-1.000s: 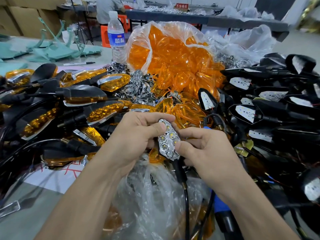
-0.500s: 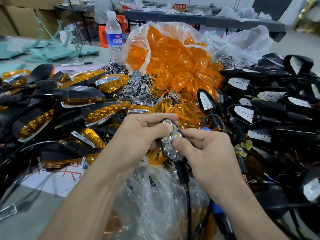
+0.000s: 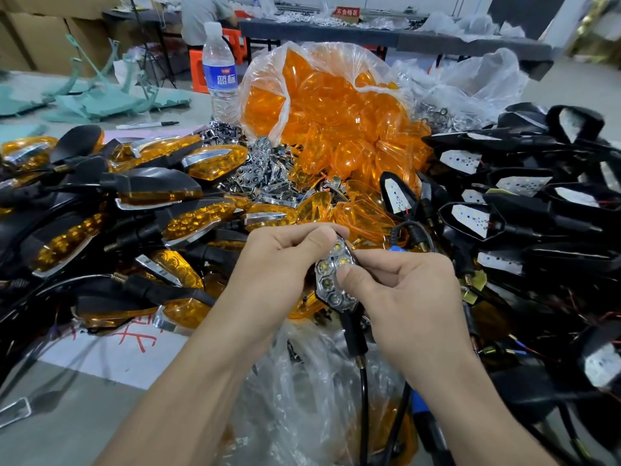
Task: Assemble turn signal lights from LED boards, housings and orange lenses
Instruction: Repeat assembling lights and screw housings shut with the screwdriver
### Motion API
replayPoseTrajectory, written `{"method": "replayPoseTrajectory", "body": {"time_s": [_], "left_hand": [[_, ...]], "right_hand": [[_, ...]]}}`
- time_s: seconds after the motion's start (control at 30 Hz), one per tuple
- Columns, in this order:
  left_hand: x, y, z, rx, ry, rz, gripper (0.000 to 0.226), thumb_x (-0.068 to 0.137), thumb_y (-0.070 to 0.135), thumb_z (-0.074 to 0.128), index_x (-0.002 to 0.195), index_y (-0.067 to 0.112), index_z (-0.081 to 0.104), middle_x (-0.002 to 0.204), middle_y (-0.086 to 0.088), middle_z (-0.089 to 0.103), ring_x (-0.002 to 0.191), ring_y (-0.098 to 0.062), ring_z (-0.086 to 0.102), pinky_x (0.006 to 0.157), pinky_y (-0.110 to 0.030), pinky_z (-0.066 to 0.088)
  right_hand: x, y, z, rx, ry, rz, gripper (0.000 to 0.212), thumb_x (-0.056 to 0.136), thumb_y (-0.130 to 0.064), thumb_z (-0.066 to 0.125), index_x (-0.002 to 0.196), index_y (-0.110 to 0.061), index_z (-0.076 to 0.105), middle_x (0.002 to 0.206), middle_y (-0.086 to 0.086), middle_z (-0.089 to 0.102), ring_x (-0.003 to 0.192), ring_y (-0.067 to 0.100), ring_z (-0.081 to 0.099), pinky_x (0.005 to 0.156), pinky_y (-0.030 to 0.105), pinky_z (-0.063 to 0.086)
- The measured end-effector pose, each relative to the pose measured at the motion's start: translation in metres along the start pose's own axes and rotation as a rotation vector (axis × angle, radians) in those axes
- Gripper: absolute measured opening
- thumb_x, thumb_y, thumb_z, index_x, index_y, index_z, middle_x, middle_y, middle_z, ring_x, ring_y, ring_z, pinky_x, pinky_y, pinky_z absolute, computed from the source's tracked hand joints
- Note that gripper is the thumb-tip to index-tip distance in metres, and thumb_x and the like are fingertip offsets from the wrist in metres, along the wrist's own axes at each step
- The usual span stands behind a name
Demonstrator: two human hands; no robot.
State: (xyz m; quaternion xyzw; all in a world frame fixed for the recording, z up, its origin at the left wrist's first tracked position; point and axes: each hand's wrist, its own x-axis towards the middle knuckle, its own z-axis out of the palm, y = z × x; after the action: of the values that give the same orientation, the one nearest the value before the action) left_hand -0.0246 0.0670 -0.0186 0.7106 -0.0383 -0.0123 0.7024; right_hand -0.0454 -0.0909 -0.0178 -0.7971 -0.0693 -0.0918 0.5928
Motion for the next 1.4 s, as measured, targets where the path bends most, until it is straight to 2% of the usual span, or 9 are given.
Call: {"method": "replayPoseTrajectory", "body": {"time_s": [0.2,0.37,0.57,0.77,0.9,1.03,1.13,1.27,1.4], "left_hand": [[0.0,0.002,0.001,-0.048,0.057,-0.016,0.028,0.103,0.012,0.06,0.087,0.011,0.083,0.091,-0.02,0.078,0.076,-0.029,0.072,0.064,-0.033,0.063],[0.0,-0.003,0.002,0.074,0.145,0.036,0.022,0.095,0.025,0.065,0.082,0.022,0.084,0.089,-0.012,0.08,0.094,-0.045,0.073,0.089,-0.066,0.058],[0.0,0.003,-0.004,-0.003,-0.095,-0.104,0.026,0.107,0.024,0.056,0.103,0.025,0.082,0.093,-0.002,0.081,0.081,-0.015,0.077,0.065,-0.023,0.06],[-0.002,0.008,-0.004,-0.034,-0.042,-0.098,0.023,0.104,0.007,0.058,0.1,0.01,0.081,0.077,-0.003,0.078,0.063,-0.01,0.072,0.056,-0.02,0.057],[0.005,0.014,-0.021,-0.117,0.178,-0.144,0.02,0.1,0.001,0.06,0.088,0.007,0.075,0.069,-0.002,0.075,0.056,-0.012,0.071,0.049,-0.024,0.058],[0.008,0.013,-0.027,-0.099,0.203,-0.123,0.026,0.1,0.001,0.062,0.08,0.012,0.074,0.06,0.006,0.071,0.052,-0.01,0.07,0.048,-0.025,0.058],[0.009,0.011,-0.03,-0.032,0.223,-0.114,0.031,0.099,0.003,0.063,0.075,0.014,0.079,0.066,0.005,0.075,0.061,-0.013,0.074,0.052,-0.028,0.06],[0.011,0.009,-0.036,-0.021,0.243,-0.12,0.036,0.097,0.005,0.066,0.074,0.027,0.083,0.081,-0.001,0.08,0.075,-0.023,0.076,0.057,-0.032,0.062],[0.014,0.007,-0.035,-0.053,0.243,-0.143,0.028,0.097,0.004,0.068,0.081,0.023,0.083,0.08,0.002,0.079,0.073,-0.021,0.077,0.056,-0.032,0.061]], "right_hand": [[-0.002,0.004,0.002,0.012,0.013,0.028,0.02,0.085,-0.018,0.084,0.091,-0.037,0.082,0.082,-0.021,0.078,0.082,-0.001,0.076,0.083,0.037,0.063],[-0.004,-0.002,0.001,-0.104,-0.073,-0.014,0.036,0.087,-0.026,0.081,0.068,-0.055,0.071,0.071,-0.032,0.072,0.078,-0.006,0.072,0.069,0.013,0.056],[-0.001,0.001,-0.001,-0.037,-0.044,0.016,0.025,0.087,-0.012,0.08,0.093,-0.036,0.081,0.081,-0.023,0.078,0.081,-0.001,0.076,0.08,0.032,0.063],[0.001,-0.006,0.0,0.019,-0.008,0.034,0.026,0.087,-0.026,0.081,0.082,-0.051,0.079,0.077,-0.017,0.078,0.075,0.008,0.077,0.076,0.044,0.066],[0.02,-0.006,-0.015,-0.191,0.157,0.059,0.019,0.094,-0.02,0.072,0.086,-0.034,0.081,0.076,-0.017,0.077,0.07,0.011,0.075,0.071,0.039,0.065],[0.037,-0.009,-0.011,-0.629,-0.258,0.028,0.03,0.098,-0.011,0.064,0.116,-0.031,0.078,0.103,-0.017,0.075,0.053,-0.001,0.065,0.051,0.01,0.053],[0.042,-0.013,0.005,-0.8,-0.562,-0.003,0.046,0.09,-0.009,0.069,0.132,-0.027,0.069,0.081,-0.02,0.061,0.052,-0.002,0.05,0.041,0.007,0.036],[0.038,-0.008,0.019,-0.907,-0.524,-0.066,0.033,0.089,-0.009,0.068,0.115,-0.027,0.076,0.063,-0.013,0.051,0.066,0.014,0.053,0.05,0.023,0.036],[0.038,-0.004,-0.004,-0.684,-0.349,0.067,0.021,0.097,-0.019,0.071,0.083,-0.035,0.072,0.072,-0.011,0.067,0.057,0.003,0.062,0.046,0.008,0.038]]}}
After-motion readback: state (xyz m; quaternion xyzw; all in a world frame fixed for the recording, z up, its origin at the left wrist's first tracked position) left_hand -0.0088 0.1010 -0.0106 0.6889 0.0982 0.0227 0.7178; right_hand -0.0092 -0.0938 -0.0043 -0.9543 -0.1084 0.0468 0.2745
